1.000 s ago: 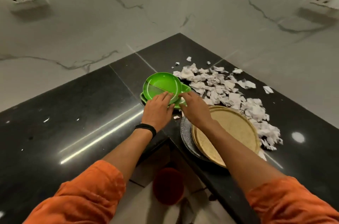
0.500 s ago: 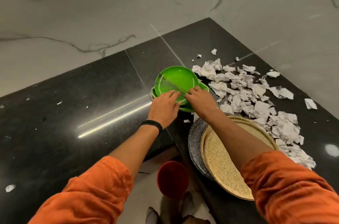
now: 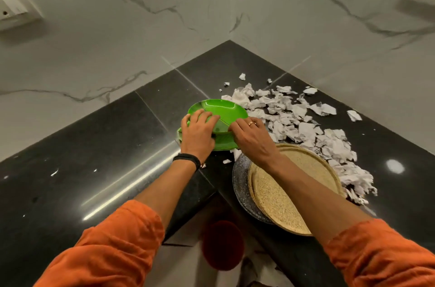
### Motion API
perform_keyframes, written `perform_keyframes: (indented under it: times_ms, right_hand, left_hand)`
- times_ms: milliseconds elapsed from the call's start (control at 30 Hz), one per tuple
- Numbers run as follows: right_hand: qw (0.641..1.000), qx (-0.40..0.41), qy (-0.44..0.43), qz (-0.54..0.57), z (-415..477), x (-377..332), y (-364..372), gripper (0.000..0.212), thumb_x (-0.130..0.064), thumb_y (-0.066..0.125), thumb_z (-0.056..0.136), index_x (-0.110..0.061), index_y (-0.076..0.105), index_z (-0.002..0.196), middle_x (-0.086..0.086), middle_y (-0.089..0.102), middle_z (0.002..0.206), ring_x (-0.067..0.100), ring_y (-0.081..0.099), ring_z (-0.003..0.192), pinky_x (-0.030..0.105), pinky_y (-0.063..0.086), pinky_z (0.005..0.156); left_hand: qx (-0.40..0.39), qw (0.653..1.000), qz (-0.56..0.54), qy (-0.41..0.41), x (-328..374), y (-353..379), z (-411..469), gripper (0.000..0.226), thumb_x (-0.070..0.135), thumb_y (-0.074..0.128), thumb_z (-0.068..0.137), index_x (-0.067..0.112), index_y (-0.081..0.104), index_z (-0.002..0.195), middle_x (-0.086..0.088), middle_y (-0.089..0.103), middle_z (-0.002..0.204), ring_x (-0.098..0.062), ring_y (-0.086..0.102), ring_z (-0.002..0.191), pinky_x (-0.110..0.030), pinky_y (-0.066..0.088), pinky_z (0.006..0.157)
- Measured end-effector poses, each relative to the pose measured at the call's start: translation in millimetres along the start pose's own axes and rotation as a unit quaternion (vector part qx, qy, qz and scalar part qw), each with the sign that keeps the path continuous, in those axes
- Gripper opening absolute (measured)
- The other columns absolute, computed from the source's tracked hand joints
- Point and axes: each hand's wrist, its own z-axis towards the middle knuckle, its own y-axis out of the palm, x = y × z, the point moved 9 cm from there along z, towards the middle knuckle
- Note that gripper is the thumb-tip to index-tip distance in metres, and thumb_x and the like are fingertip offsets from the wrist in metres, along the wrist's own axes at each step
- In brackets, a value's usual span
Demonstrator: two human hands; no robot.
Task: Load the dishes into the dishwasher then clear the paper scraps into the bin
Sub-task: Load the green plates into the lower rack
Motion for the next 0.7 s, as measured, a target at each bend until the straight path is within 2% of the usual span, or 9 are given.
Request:
perform_keyframes:
  times_ms: [100, 200, 267, 367, 533, 633, 700]
  right_hand:
    - [0.999, 0.029, 0.021, -0.028, -21.2, -10.4, -32.6, 0.005, -0.017, 0.052, 0.101, -0.017, 0.057, 0.102, 0.002, 0.058, 0.092, 0.023, 0.059, 0.081, 0.041, 0.045, 0.087]
    - [0.995, 0.05, 0.061, -0.064, -50.5, -20.8, -65.9, 0.006, -0.019, 0.054, 0.098, -0.017, 0.058, 0.101, 0.002, 0.059, 0.092, 0.024, 0.059, 0.081, 0.041, 0.044, 0.087]
    - [0.989, 0.065, 0.103, -0.085, -74.3, -29.5, -91.9, 0.009, -0.021, 0.055, 0.094, -0.016, 0.06, 0.099, 0.003, 0.059, 0.091, 0.025, 0.06, 0.082, 0.041, 0.044, 0.085]
    - [0.978, 0.073, 0.174, -0.092, -114.0, -42.6, -125.9, 0.019, -0.025, 0.063, 0.085, -0.014, 0.064, 0.1, 0.005, 0.062, 0.094, 0.028, 0.06, 0.087, 0.042, 0.043, 0.084]
    - [0.944, 0.041, 0.316, -0.084, -200.9, -62.6, -172.6, 0.051, -0.034, 0.067, 0.078, -0.018, 0.058, 0.125, 0.003, 0.06, 0.119, 0.027, 0.059, 0.109, 0.04, 0.043, 0.093]
    - [0.919, 0.027, 0.381, -0.101, -259.6, -79.5, -205.5, 0.057, -0.032, 0.068, 0.077, -0.02, 0.056, 0.13, 0.001, 0.061, 0.125, 0.024, 0.058, 0.116, 0.038, 0.043, 0.099]
    - [0.901, 0.017, 0.418, -0.117, -297.0, -88.9, -226.0, 0.057, -0.032, 0.068, 0.075, -0.02, 0.058, 0.13, 0.001, 0.065, 0.124, 0.024, 0.061, 0.114, 0.037, 0.046, 0.096]
  left_hand:
    - [0.019, 0.998, -0.016, 0.053, 17.3, -11.9, -3.2, 0.059, 0.005, 0.075, 0.073, 0.03, 0.065, 0.126, 0.0, 0.063, 0.131, -0.027, 0.048, 0.133, -0.055, 0.03, 0.113]
    - [0.031, 0.989, -0.048, 0.137, 45.2, -24.7, -14.7, 0.041, 0.009, 0.074, 0.079, 0.029, 0.072, 0.114, 0.003, 0.068, 0.126, -0.027, 0.051, 0.13, -0.055, 0.03, 0.112]
    - [0.034, 0.975, -0.082, 0.203, 67.6, -34.0, -27.4, 0.033, 0.014, 0.076, 0.08, 0.029, 0.075, 0.109, 0.006, 0.071, 0.118, -0.028, 0.054, 0.126, -0.056, 0.032, 0.11]
    - [0.015, 0.951, -0.122, 0.282, 102.4, -42.2, -55.2, 0.033, 0.017, 0.077, 0.079, 0.031, 0.076, 0.108, 0.008, 0.074, 0.112, -0.027, 0.057, 0.121, -0.055, 0.038, 0.104]
    - [-0.008, 0.888, -0.203, 0.412, 158.0, -57.9, -124.2, 0.034, 0.014, 0.076, 0.077, 0.027, 0.077, 0.108, 0.006, 0.075, 0.107, -0.029, 0.061, 0.114, -0.047, 0.044, 0.095]
    - [-0.027, 0.835, -0.241, 0.494, 199.1, -70.2, -171.4, 0.029, 0.022, 0.074, 0.077, 0.027, 0.078, 0.105, 0.007, 0.075, 0.105, -0.028, 0.062, 0.112, -0.043, 0.044, 0.093]
    - [-0.047, 0.808, -0.257, 0.529, 228.4, -79.6, -199.8, 0.028, 0.025, 0.073, 0.078, 0.029, 0.078, 0.105, 0.007, 0.075, 0.105, -0.026, 0.062, 0.113, -0.038, 0.04, 0.093]
